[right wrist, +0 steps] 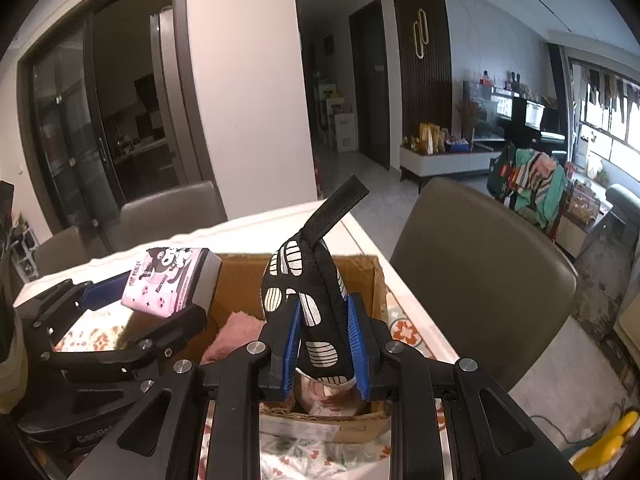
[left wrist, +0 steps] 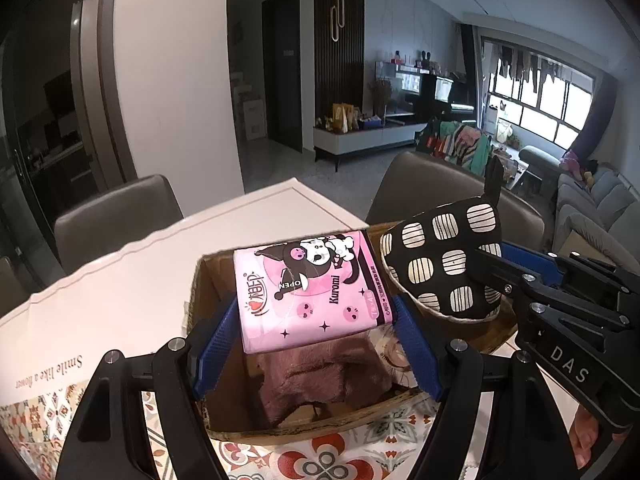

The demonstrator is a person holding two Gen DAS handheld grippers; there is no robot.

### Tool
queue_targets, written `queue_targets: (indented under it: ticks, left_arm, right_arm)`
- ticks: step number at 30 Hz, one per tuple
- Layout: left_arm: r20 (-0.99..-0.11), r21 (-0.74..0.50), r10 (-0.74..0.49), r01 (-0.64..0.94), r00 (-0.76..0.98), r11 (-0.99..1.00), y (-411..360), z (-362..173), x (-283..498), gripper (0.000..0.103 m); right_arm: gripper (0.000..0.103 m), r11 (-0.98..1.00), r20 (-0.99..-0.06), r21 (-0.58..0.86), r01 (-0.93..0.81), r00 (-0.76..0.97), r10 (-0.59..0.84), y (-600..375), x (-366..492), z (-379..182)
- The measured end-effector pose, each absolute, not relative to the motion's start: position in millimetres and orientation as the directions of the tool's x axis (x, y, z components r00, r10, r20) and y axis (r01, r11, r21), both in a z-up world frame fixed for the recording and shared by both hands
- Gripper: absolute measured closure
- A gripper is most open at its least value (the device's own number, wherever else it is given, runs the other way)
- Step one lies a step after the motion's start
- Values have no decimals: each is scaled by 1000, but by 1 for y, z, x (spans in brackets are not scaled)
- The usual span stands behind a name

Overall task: Organize soft objects
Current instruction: 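Open both tools to drop the packet and mitt into the box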

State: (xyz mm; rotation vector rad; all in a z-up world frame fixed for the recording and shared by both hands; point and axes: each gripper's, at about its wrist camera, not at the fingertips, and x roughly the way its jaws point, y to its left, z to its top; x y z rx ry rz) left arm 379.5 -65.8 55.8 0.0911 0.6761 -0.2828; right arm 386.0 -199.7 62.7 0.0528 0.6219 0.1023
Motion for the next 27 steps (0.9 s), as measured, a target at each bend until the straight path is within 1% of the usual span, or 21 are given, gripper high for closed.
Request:
queue_targets:
  ticks: [9, 13, 17, 19, 25, 27]
  left_arm:
    - [-687, -15, -235, 310, 687, 951, -68, 38, 390, 27]
    - [-698, -3, -221, 306, 682, 952, -69, 36, 391, 26]
    - [-688, 6, -210, 295, 695, 956, -67, 40, 390, 21]
    - [-678, 13, -196, 278, 708, 960, -64, 43, 387, 21]
    - [-640, 22, -162, 229, 751, 973, -58, 57, 369, 20]
    - [-626, 16, -153, 208, 765, 978, -55, 63, 359, 19]
  right_arm:
    - [79, 995, -625, 64, -81, 774, 103, -194, 395, 48]
    - [77, 994, -646, 63, -89, 756, 108, -194, 397, 42]
    - [74, 993, -656, 82, -87, 745, 120, -198, 399, 41]
    - [67, 994, -653, 75, -79, 750, 109, -199, 398, 44]
    - [60, 997, -628, 45, -60, 774, 75, -197, 388, 54]
    - [58, 998, -623, 46, -54, 779, 71, -198, 383, 58]
